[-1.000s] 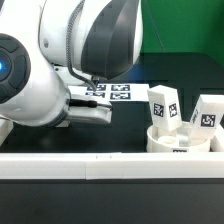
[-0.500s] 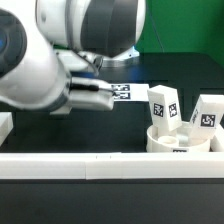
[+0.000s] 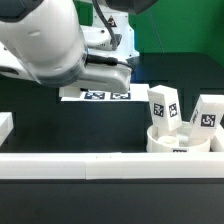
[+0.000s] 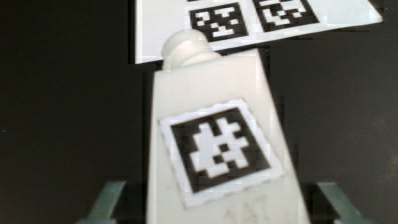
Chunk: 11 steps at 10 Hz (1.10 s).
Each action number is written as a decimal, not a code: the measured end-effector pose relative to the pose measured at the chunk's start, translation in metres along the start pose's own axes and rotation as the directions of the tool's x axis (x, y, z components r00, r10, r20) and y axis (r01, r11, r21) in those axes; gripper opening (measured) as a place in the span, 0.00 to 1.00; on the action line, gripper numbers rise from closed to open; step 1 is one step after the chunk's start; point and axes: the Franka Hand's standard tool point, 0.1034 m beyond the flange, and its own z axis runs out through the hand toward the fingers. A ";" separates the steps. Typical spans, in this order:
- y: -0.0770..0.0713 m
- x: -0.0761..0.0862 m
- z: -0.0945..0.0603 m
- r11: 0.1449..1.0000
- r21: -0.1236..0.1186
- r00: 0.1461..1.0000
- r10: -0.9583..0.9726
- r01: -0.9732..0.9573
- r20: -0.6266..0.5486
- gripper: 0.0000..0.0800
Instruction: Assemble stool
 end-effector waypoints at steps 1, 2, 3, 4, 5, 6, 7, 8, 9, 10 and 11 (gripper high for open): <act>0.000 0.001 0.000 1.000 -0.001 1.000 0.000 0.000 -0.004 0.41; -0.001 0.012 -0.008 1.000 -0.004 0.996 -0.005 0.005 -0.093 0.41; -0.004 0.016 -0.014 1.000 -0.001 0.980 -0.011 0.011 -0.197 0.41; -0.012 0.010 -0.018 1.000 0.019 0.966 0.013 -0.009 -0.258 0.41; -0.023 0.007 -0.029 0.999 0.034 0.940 0.019 -0.008 -0.340 0.41; -0.035 0.004 -0.038 0.997 0.080 0.914 0.028 0.005 -0.405 0.41; -0.041 0.004 -0.047 0.995 0.098 0.882 0.038 0.009 -0.469 0.41; -0.041 0.009 -0.051 0.995 0.097 0.832 0.043 0.013 -0.553 0.41; -0.042 0.010 -0.051 0.995 0.099 0.788 0.049 0.016 -0.613 0.41; -0.042 0.011 -0.052 0.995 0.099 0.744 0.054 0.017 -0.666 0.41; -0.042 0.014 -0.055 0.995 0.098 0.698 0.058 0.018 -0.714 0.41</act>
Offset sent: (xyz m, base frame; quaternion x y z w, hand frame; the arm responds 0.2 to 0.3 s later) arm -0.0024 0.0337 0.0109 0.0702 0.1059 0.0449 0.9909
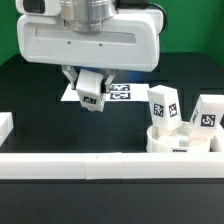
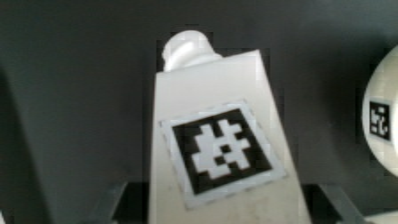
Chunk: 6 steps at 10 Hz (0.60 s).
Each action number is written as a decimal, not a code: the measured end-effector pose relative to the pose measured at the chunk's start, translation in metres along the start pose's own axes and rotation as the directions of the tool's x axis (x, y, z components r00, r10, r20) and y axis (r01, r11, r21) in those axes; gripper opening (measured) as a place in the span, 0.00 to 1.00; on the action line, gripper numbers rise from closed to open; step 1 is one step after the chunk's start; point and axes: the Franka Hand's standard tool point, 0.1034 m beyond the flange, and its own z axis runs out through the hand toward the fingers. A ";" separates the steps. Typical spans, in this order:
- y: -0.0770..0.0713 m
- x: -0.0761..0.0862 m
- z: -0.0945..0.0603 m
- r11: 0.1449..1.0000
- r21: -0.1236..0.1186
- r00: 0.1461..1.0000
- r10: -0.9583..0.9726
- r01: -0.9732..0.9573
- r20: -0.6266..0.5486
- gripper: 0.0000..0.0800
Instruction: Assemble stool
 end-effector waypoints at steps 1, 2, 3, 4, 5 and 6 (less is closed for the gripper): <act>-0.001 0.004 0.000 1.000 -0.003 0.996 -0.003 0.003 -0.086 0.41; -0.002 0.004 0.000 1.000 0.001 0.989 0.002 -0.002 -0.150 0.41; -0.011 0.004 -0.007 0.999 0.043 0.979 0.037 -0.029 -0.199 0.41; -0.020 0.009 -0.017 0.997 0.070 0.952 0.054 -0.034 -0.303 0.41; -0.025 0.009 -0.020 0.997 0.073 0.917 0.052 -0.025 -0.395 0.41; -0.023 0.007 -0.016 0.997 0.066 0.911 0.052 -0.027 -0.410 0.41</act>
Offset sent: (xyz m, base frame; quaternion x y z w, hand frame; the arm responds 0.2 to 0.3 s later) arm 0.0051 0.0457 0.0254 0.1152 0.2036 0.0514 0.9709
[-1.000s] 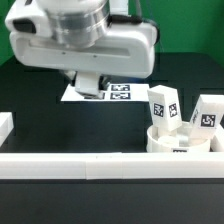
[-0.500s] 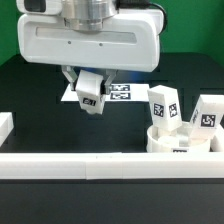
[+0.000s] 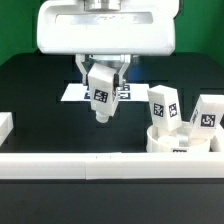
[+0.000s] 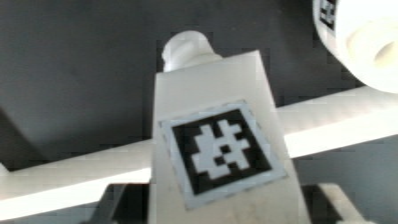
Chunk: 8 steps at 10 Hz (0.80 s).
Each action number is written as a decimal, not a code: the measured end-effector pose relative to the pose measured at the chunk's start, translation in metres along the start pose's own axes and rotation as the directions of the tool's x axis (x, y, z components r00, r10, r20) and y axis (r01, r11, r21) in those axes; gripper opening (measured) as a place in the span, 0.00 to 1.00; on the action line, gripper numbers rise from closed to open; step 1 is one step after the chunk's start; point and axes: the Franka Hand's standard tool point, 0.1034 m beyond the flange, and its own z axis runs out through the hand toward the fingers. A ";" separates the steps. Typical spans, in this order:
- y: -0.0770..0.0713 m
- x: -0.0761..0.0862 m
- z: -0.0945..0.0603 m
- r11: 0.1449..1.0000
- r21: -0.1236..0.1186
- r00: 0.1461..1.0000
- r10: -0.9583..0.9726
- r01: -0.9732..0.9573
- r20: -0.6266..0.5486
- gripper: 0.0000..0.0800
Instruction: Assemble stool
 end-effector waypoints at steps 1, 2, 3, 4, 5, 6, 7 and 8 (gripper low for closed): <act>0.000 0.000 0.000 1.000 -0.001 1.000 0.000 0.000 -0.002 0.41; 0.000 0.000 0.000 1.000 0.000 1.000 0.000 0.000 -0.002 0.41; 0.000 0.000 0.000 1.000 0.002 1.000 0.000 0.000 -0.003 0.41; -0.008 0.003 -0.005 1.000 0.029 1.000 0.008 -0.008 -0.015 0.41; -0.023 0.008 -0.010 0.998 0.058 0.998 0.008 -0.005 -0.059 0.41; -0.031 0.012 -0.011 0.996 0.081 0.995 -0.027 0.035 -0.100 0.41; -0.041 0.012 -0.012 0.994 0.110 0.995 0.018 -0.007 -0.097 0.41; -0.050 0.012 -0.013 0.992 0.123 0.995 0.031 -0.019 -0.096 0.41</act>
Offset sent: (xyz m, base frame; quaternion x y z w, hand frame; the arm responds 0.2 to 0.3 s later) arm -0.0010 0.0609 0.0102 0.2067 -0.0036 0.0732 0.9756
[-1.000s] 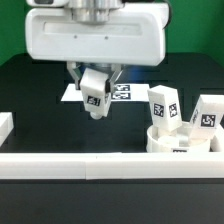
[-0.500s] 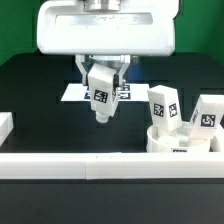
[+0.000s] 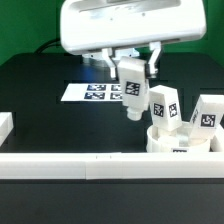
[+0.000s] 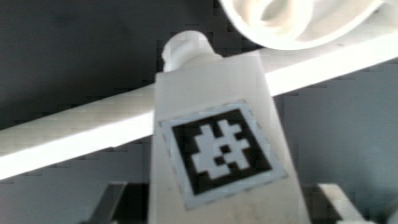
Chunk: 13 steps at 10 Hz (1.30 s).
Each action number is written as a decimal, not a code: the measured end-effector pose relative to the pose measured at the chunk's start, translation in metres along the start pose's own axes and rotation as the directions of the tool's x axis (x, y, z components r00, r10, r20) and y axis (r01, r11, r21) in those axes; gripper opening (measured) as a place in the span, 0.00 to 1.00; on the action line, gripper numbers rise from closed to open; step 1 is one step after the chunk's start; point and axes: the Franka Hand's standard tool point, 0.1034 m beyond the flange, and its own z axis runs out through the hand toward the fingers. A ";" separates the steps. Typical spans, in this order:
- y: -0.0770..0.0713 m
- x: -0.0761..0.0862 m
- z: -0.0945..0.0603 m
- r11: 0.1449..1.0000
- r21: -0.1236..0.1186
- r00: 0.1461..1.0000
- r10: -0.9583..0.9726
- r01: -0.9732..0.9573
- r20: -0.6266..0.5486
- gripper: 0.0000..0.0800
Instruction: Assemble stool
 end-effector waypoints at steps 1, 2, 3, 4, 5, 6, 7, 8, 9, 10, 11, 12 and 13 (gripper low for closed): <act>0.004 0.000 0.000 1.000 -0.005 1.000 -0.005 0.005 0.001 0.41; 0.005 -0.001 0.001 1.000 -0.006 1.000 -0.003 0.003 0.002 0.41; 0.005 -0.001 0.001 1.000 -0.006 1.000 -0.003 0.003 0.002 0.41; 0.005 -0.002 0.002 1.000 -0.006 1.000 -0.003 0.003 0.004 0.41; 0.006 -0.004 0.003 1.000 0.000 1.000 -0.005 0.005 0.009 0.41; -0.006 -0.008 0.005 1.000 0.019 1.000 0.000 0.000 0.012 0.41; -0.022 -0.011 0.007 0.999 0.037 1.000 0.000 0.000 0.007 0.41; -0.039 -0.012 0.009 0.998 0.048 0.999 0.031 -0.030 -0.023 0.41; -0.059 -0.018 0.013 0.998 0.052 0.999 0.021 -0.018 -0.050 0.41; -0.054 -0.018 0.014 0.999 0.040 0.999 -0.007 0.009 -0.046 0.41; -0.049 -0.016 0.014 0.999 0.037 0.999 0.005 -0.003 -0.047 0.41; -0.050 -0.015 0.014 0.999 0.035 0.998 0.003 -0.001 -0.064 0.41; -0.048 -0.015 0.015 1.000 0.030 0.997 0.001 0.002 -0.082 0.41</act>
Offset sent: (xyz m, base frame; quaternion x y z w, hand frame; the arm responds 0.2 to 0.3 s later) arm 0.0000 0.0000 0.0000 0.0000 0.0000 0.0000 1.0000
